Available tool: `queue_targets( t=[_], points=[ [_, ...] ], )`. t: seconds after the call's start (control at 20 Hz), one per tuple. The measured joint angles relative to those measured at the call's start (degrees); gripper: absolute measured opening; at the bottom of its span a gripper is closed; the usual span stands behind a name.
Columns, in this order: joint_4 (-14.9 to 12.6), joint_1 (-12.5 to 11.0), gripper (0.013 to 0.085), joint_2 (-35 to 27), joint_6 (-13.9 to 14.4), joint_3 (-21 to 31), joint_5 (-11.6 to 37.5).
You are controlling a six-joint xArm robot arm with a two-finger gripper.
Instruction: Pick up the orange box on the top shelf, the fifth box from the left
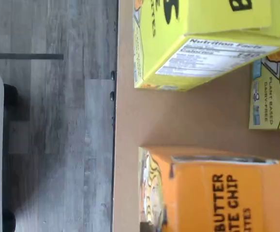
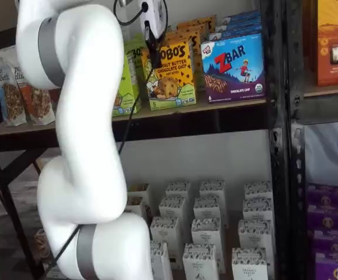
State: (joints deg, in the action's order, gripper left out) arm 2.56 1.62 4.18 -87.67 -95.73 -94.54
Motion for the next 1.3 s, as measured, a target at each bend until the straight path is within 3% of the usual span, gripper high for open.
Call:
queue_targets(
  t=[0.35, 0.55, 1.1, 1.3],
  points=[
    [-0.15, -0.11, 0.053, -0.11, -0.12, -0.08, 0.08],
    [-0.27, -0.08, 0.041, 0.16, -0.15, 0.4, 0.65],
    [0.13, -0.52, 0.041, 0.24, -0.49, 0.16, 0.22],
    [1.62, -1.26, 0.041, 1.36, -0.87, -0.13, -0.63]
  ],
)
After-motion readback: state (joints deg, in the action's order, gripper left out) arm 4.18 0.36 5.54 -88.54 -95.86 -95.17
